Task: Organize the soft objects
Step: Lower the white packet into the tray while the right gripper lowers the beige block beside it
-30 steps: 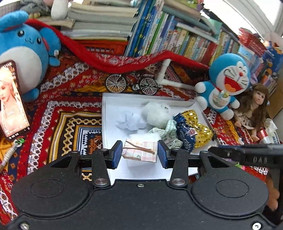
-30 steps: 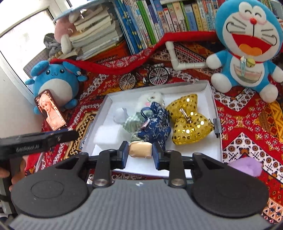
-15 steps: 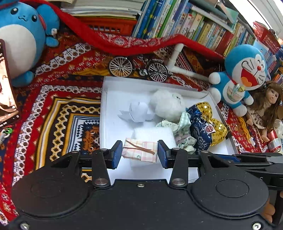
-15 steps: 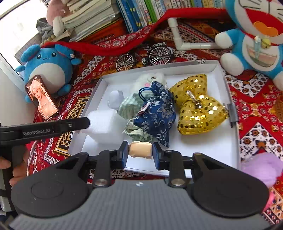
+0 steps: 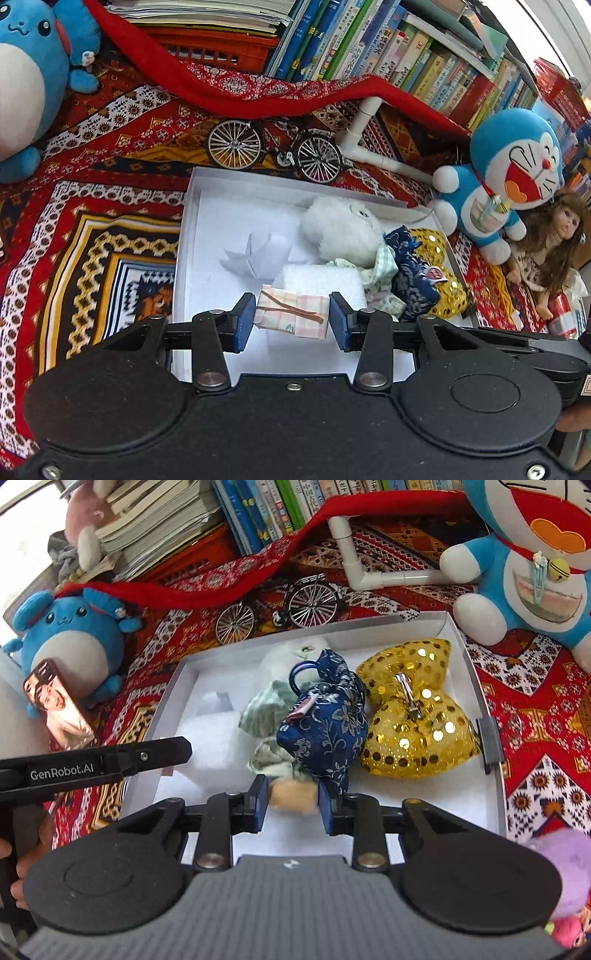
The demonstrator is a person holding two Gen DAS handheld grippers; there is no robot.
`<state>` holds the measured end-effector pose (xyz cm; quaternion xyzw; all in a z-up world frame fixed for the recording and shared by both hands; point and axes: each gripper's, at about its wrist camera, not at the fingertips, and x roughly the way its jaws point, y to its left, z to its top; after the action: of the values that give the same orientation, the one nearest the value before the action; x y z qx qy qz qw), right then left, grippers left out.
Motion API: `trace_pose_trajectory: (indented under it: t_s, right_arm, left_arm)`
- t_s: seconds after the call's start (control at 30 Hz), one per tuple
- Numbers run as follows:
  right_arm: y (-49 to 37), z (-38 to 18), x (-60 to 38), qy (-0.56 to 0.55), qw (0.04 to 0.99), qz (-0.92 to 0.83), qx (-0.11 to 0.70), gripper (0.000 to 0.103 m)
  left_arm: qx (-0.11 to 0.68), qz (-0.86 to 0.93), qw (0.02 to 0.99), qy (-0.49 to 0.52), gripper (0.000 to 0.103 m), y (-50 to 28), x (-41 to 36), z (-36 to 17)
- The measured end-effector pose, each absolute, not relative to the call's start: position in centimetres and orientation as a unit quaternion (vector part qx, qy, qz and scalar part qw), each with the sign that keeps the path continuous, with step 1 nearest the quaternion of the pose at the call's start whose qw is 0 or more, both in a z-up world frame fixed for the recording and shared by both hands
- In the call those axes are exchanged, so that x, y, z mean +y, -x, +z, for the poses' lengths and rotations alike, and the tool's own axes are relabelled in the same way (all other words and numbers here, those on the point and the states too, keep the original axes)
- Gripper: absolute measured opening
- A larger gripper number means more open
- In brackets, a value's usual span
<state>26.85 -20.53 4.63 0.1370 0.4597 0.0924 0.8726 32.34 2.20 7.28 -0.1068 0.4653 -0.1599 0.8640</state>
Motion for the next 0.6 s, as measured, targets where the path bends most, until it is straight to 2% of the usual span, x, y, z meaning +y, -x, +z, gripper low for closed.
trace_pose_trajectory:
  t_s: [0.2, 0.6]
  right_arm:
    - [-28.3, 4.0, -20.5, -0.159, 0.87, 0.077, 0.46, 0.034]
    - [-26.6, 4.0, -20.5, -0.132, 0.868, 0.089, 0.47, 0.035]
  left_arm:
    - [0.465, -0.155, 0.864, 0.113, 0.041, -32.9, 2.1, 7.4]
    - [0.492, -0.165, 0.851, 0.086, 0.041, -30.1, 2.9, 6.7]
